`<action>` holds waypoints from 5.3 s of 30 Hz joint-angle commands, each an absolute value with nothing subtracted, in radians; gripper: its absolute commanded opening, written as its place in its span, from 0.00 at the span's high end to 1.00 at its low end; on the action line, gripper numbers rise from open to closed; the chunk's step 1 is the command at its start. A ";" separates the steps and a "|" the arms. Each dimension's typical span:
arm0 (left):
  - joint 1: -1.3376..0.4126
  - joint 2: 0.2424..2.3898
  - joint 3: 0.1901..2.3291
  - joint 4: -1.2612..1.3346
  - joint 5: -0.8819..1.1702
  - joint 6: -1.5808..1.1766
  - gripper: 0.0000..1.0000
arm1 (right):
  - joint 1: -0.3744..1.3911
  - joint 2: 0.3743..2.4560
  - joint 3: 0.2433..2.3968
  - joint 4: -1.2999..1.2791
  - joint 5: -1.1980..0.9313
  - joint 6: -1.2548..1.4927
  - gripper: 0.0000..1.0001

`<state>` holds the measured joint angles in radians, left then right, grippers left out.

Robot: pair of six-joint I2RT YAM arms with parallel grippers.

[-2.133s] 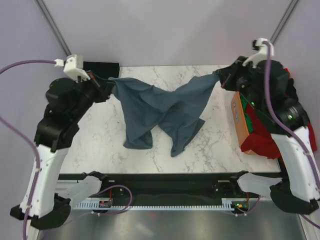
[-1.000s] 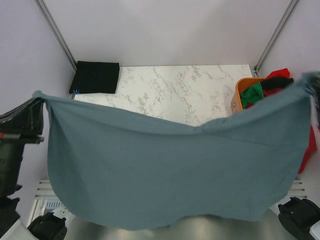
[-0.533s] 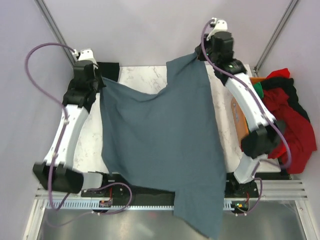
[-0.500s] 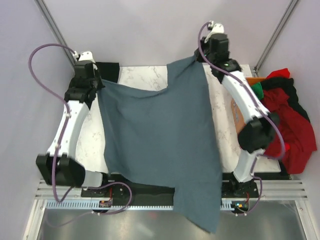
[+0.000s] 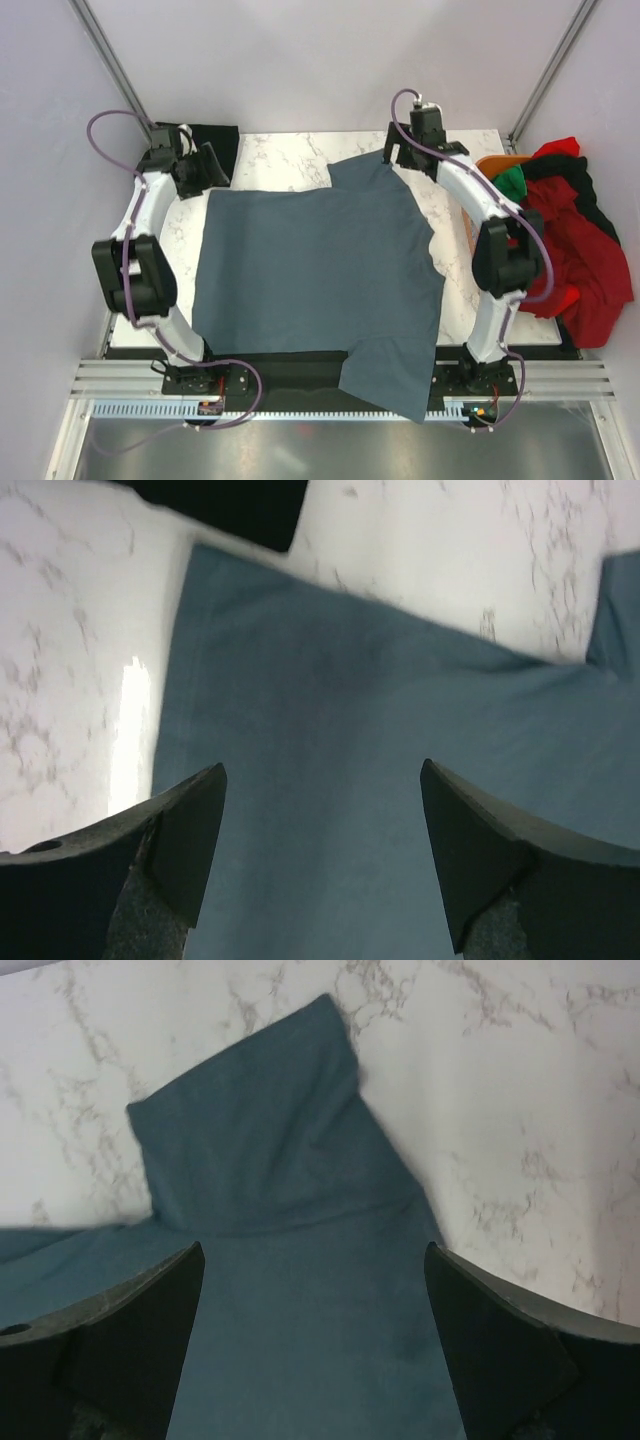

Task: Fold and stack the t-shirts
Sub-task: Flatten the tshirt out, then fold the tshirt

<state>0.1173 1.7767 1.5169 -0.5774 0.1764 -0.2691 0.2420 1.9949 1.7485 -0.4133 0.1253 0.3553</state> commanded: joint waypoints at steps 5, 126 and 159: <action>0.104 1.526 1.224 -0.583 0.227 -0.360 0.19 | 0.340 1.744 1.418 -0.368 0.029 0.489 0.02; 0.158 0.840 0.627 -0.656 0.029 -0.756 0.98 | 1.416 1.128 0.863 -1.063 0.515 1.559 1.00; 0.158 1.529 1.215 -0.710 -0.021 -0.558 0.98 | 0.417 1.744 1.690 -0.894 0.367 0.583 1.00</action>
